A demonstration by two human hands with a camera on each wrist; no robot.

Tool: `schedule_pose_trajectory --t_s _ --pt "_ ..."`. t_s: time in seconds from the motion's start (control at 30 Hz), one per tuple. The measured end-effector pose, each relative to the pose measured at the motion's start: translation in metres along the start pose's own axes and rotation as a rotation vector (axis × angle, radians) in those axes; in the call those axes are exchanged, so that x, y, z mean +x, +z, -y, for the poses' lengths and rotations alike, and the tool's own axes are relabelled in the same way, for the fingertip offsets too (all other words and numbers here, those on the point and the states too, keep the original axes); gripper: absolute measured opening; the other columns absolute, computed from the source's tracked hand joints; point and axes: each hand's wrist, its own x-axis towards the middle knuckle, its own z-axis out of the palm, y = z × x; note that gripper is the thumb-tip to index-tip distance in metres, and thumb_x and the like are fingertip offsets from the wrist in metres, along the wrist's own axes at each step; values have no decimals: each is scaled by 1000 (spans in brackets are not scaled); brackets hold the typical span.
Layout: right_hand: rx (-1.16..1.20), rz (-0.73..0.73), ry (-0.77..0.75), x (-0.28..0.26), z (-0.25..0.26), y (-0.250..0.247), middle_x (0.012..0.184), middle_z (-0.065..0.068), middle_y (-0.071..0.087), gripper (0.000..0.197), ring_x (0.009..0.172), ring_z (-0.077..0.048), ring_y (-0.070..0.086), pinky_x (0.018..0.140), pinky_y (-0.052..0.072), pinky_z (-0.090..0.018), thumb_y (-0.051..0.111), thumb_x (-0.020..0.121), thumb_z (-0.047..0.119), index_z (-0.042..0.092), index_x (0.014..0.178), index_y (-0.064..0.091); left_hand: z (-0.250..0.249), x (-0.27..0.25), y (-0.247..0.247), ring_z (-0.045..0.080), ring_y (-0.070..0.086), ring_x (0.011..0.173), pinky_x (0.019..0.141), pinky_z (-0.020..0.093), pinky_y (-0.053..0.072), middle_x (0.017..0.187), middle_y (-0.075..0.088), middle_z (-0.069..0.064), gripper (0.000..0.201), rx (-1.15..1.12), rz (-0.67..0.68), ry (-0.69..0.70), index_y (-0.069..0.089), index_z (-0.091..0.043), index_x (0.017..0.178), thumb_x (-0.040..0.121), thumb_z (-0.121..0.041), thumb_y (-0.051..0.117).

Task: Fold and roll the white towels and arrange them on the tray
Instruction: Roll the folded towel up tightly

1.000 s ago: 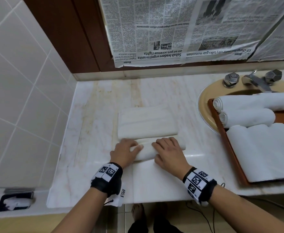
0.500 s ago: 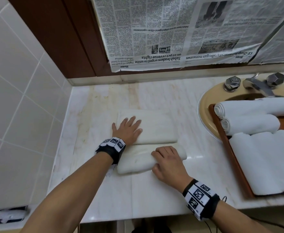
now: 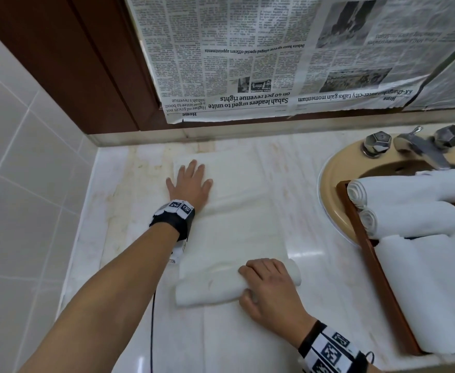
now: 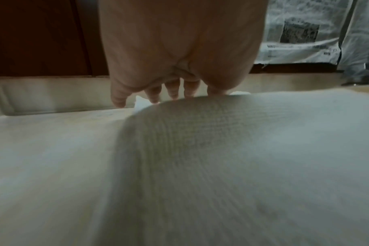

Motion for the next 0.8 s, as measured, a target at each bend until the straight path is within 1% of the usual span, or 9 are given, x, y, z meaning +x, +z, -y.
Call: schedule_pose_trajectory --t_s 0.1,0.2,0.3,0.37,0.47,0.53,0.67,0.73,0.8 --pt "15 38 25 7 -2 -3 96 5 60 33 86 -18 55 85 43 -32 57 74 33 20 102 66 3 -23 7 23 24 148 118 55 16 161 28 -2 49 -94 -155 65 44 -24 147 102 -45 41" --pt "26 87 31 13 -2 -6 93 6 59 33 85 -18 54 83 42 -33 55 74 36 21 101 66 3 -57 19 27 41 139 113 51 30 152 44 2 58 -94 -178 216 55 -24 139 97 -54 29" --pt "28 116 42 13 -1 -9 92 6 59 34 84 -18 54 81 41 -32 53 73 37 21 100 66 -1 -76 30 22 16 150 120 53 12 164 21 -7 53 57 26 223 34 -36 152 102 -53 24" --pt "34 122 50 11 1 -11 92 6 59 34 84 -18 54 80 44 -32 51 73 38 21 99 66 2 -73 32 19 2 153 121 52 5 166 5 -11 51 90 74 214 20 -41 155 105 -50 24" --pt "28 136 58 9 4 -12 91 6 60 36 83 -18 55 79 44 -33 50 74 39 20 100 67 7 -67 32 16 -10 153 121 51 -4 165 -10 -15 53 114 144 223 6 -47 156 105 -52 19" --pt "22 161 69 10 3 -13 94 4 62 41 87 -20 56 82 43 -34 47 75 41 20 103 68 7 -66 30 16 -10 153 121 52 -5 166 -8 -14 54 92 176 221 9 -45 156 104 -53 20" --pt "44 305 89 16 -1 -21 112 3 62 66 105 -20 53 95 34 -32 31 74 52 20 121 64 1 -97 16 18 14 151 121 50 12 164 19 -9 61 -88 142 237 33 -35 152 98 -62 30" --pt "39 380 96 20 -3 -27 118 2 61 70 111 -20 50 96 32 -32 30 75 56 22 127 61 5 -133 6 16 42 137 115 41 32 149 46 -6 68 -205 138 292 48 -30 143 89 -69 38" --pt "57 430 118 26 -4 -33 119 0 62 66 112 -22 52 96 34 -33 36 76 54 23 129 61 11 -174 2 10 56 117 105 36 42 128 62 -7 66 -289 243 316 58 -30 134 82 -69 48"
